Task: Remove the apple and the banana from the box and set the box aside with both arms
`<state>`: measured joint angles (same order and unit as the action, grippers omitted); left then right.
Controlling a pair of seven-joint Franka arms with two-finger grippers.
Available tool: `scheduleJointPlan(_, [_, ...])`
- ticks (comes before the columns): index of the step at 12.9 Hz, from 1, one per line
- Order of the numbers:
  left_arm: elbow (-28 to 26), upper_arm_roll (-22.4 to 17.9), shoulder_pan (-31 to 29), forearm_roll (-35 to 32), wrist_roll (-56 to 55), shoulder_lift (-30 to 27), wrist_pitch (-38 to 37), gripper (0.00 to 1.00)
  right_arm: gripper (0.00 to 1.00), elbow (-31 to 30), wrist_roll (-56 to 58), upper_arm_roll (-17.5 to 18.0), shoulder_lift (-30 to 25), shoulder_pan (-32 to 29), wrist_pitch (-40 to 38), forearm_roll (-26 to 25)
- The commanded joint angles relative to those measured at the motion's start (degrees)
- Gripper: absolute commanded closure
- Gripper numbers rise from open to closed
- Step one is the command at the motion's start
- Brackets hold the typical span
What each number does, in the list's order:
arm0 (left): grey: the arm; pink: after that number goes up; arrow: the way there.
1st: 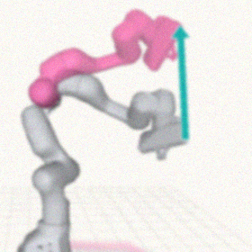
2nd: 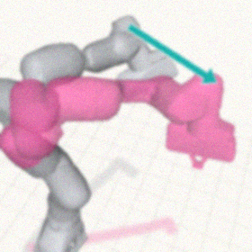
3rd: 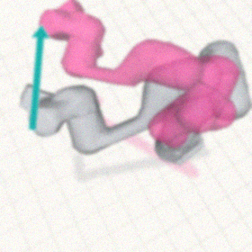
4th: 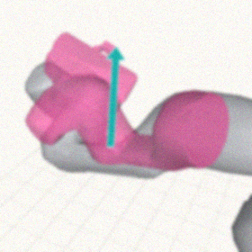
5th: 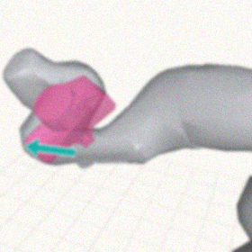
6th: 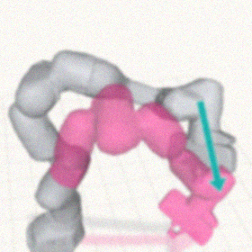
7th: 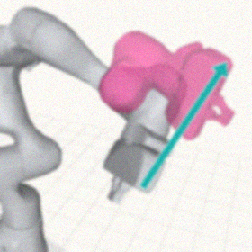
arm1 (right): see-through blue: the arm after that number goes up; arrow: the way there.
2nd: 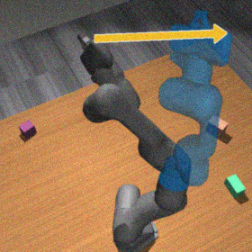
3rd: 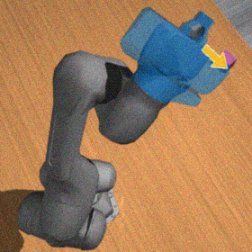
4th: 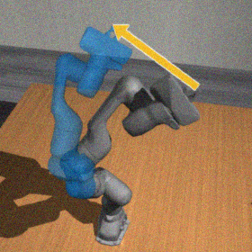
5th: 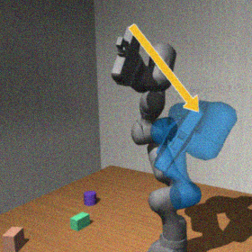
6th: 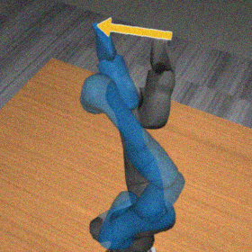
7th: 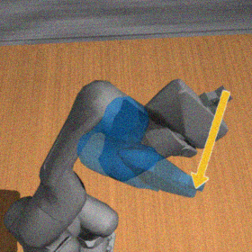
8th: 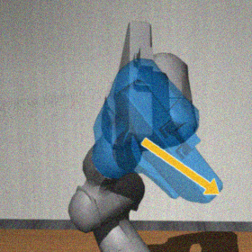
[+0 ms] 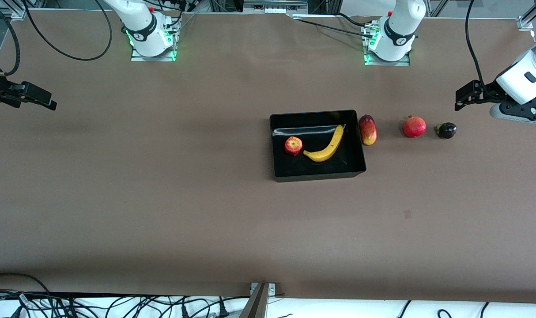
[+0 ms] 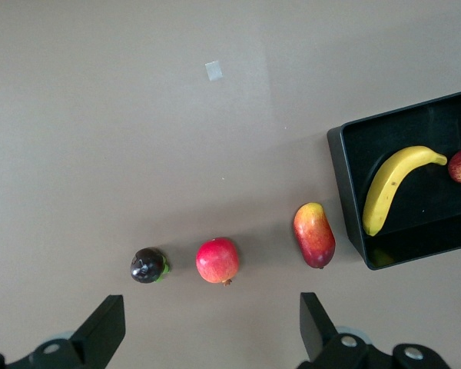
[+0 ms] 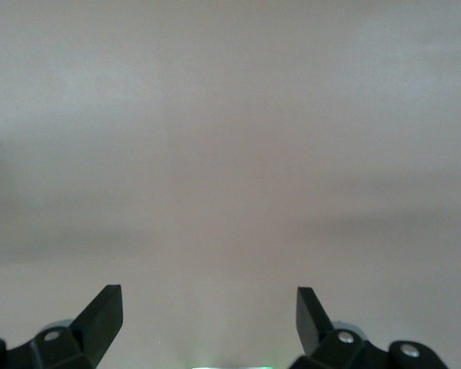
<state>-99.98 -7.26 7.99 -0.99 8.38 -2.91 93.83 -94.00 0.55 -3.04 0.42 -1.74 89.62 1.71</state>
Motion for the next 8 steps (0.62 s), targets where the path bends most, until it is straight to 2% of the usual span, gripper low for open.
scheduleJointPlan(1, [-0.28,0.14,-0.60,1.17,0.75,-0.24,0.38,0.00,0.00,-0.04,-0.37,0.05,-0.24,-0.19,-0.06,-0.04])
scheduleJointPlan(3, [2.05,0.05,-0.61,1.17,0.06,1.23,0.13,0.00,0.00,-0.04,-0.37,0.05,-0.24,-0.19,-0.06,-0.04])
scheduleJointPlan(8, [2.77,-0.03,-0.61,1.26,0.67,1.86,-0.31,0.00,0.00,-0.04,-0.37,0.05,-0.24,-0.10,-0.06,-0.04])
